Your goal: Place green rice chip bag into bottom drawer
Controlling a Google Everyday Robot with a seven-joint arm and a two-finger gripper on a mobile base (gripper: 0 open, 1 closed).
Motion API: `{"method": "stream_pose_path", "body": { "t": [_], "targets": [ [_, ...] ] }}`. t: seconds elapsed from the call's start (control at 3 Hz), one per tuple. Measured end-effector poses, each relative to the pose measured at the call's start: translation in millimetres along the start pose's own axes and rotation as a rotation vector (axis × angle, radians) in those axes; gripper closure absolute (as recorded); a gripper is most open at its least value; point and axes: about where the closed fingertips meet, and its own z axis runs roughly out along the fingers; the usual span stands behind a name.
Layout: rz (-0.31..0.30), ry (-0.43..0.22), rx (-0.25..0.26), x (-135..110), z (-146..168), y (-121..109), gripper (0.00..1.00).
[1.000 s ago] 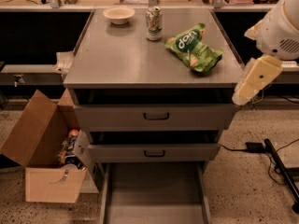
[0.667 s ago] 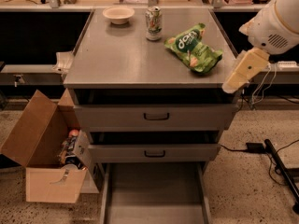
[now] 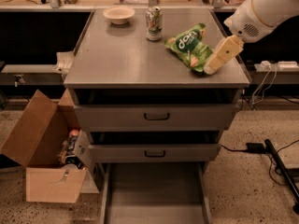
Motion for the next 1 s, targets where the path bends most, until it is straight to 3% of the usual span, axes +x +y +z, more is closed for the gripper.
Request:
{"method": "stream_pose_path", "body": {
  "t": [0.67, 1.0],
  "targets": [
    [0.118, -0.026, 0.044, -4, 53, -47, 0.00],
    [0.211, -0.017, 0.042, -4, 81, -65, 0.00]
  ]
}}
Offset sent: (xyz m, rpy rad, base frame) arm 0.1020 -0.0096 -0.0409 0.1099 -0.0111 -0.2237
